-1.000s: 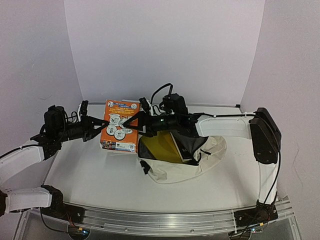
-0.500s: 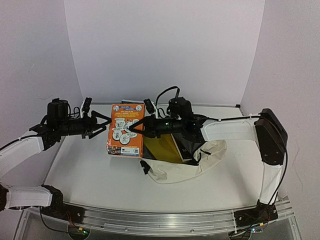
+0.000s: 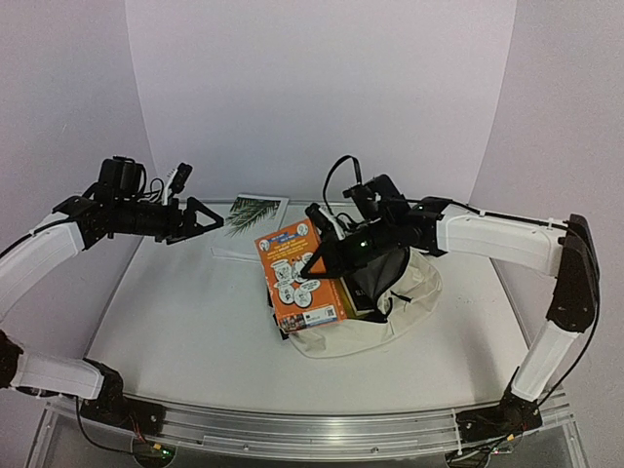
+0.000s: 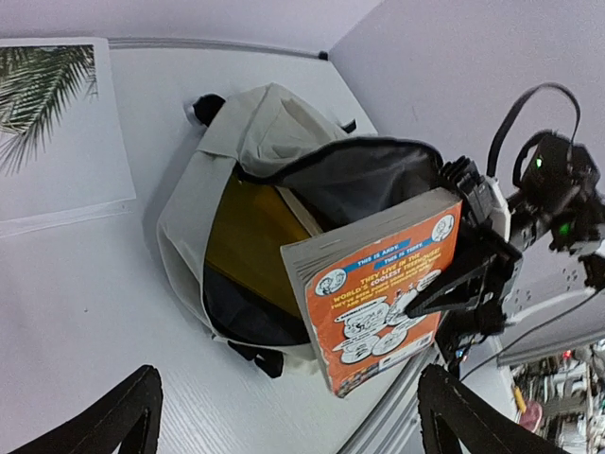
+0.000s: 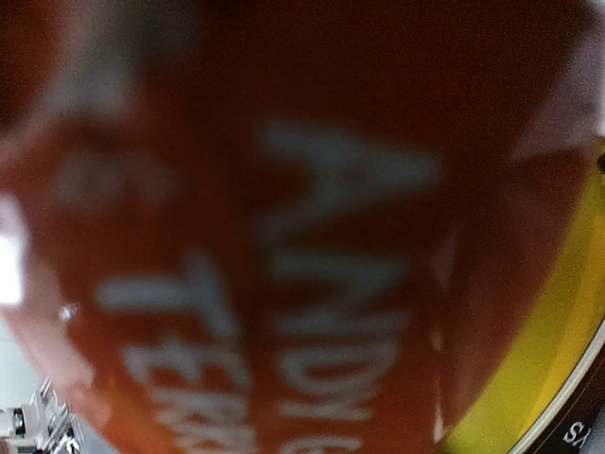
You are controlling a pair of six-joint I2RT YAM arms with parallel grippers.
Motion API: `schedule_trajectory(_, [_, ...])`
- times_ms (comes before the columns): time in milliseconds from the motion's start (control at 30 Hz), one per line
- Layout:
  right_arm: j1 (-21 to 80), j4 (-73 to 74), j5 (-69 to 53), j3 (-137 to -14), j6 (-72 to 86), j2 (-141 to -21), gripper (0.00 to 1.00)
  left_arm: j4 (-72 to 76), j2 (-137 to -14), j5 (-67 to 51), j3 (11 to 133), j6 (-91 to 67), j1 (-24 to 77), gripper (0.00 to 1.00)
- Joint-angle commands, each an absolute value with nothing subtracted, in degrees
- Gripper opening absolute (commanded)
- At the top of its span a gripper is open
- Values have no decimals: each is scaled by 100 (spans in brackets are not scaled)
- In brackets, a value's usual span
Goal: Pack the student bag
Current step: Pick up the book from the center of the board.
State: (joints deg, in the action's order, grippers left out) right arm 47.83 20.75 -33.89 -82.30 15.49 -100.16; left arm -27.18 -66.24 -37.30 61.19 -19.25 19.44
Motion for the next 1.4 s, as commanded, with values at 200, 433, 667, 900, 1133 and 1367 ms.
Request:
schedule_trajectory(200, [4926, 3181, -5262, -8409, 709, -9448, 0, -3669, -7988, -4048, 7323, -641, 3416, 94])
schedule_trajectory(433, [5206, 3591, -5776, -8535, 325, -9624, 0, -3375, -8442, -4798, 7528, -619, 3788, 96])
schedule_trajectory(667, [5235, 3621, -6183, -8561, 176, -9589, 0, -3627, -8687, -6203, 7560, -636, 3796, 86])
schedule_trajectory(900, [5234, 3602, -6376, -8648, 79, -9583, 0, -3269, -8431, -6595, 7256, -924, 3806, 61])
schedule_trajectory(1133, [5232, 3603, -6451, -8724, 78, -9695, 0, -3330, -8361, -6818, 7142, -993, 3857, 70])
schedule_trajectory(1367, [5230, 3585, -6447, -8701, 81, -9782, 0, -3302, -8337, -6834, 7106, -1065, 3902, 52])
